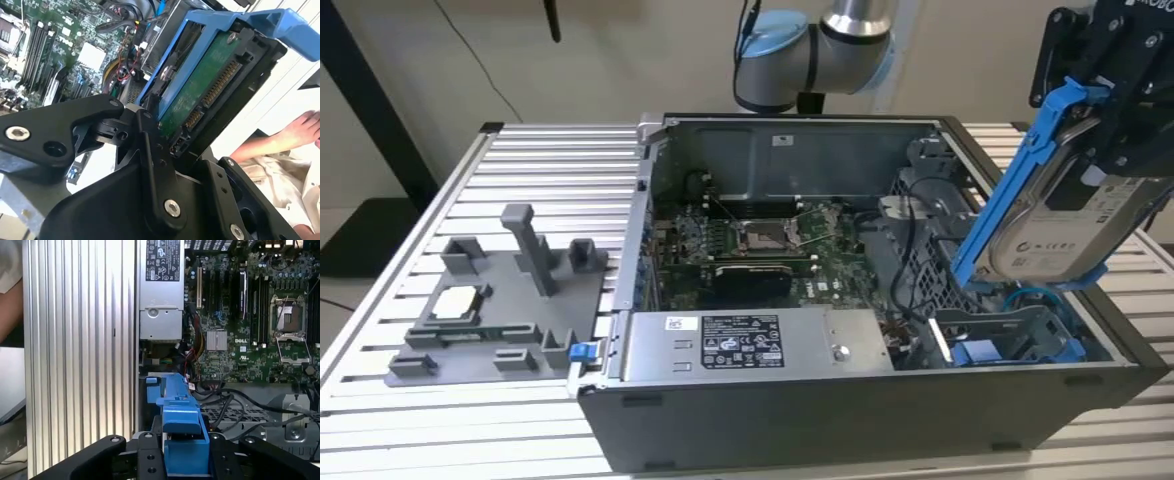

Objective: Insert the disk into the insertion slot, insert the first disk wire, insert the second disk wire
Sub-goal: 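Insert the disk into the insertion slot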

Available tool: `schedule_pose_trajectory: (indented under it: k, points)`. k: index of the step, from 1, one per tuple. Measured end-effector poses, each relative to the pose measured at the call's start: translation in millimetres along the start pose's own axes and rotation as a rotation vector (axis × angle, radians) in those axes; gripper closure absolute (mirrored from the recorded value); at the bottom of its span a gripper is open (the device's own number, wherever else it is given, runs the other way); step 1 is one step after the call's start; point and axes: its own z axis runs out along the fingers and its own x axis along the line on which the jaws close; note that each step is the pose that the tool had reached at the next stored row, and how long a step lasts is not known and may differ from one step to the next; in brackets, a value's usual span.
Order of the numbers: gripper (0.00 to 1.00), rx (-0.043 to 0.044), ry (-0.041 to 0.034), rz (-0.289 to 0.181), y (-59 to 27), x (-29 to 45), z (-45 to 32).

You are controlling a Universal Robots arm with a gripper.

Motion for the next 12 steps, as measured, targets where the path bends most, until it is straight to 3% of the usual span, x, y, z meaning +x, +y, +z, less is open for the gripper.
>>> schedule_pose_trajectory:
  k: [12]
  points:
    - [1.0,-0.0001,-0.0002,0.004,-0.4,-0.1,4.1]
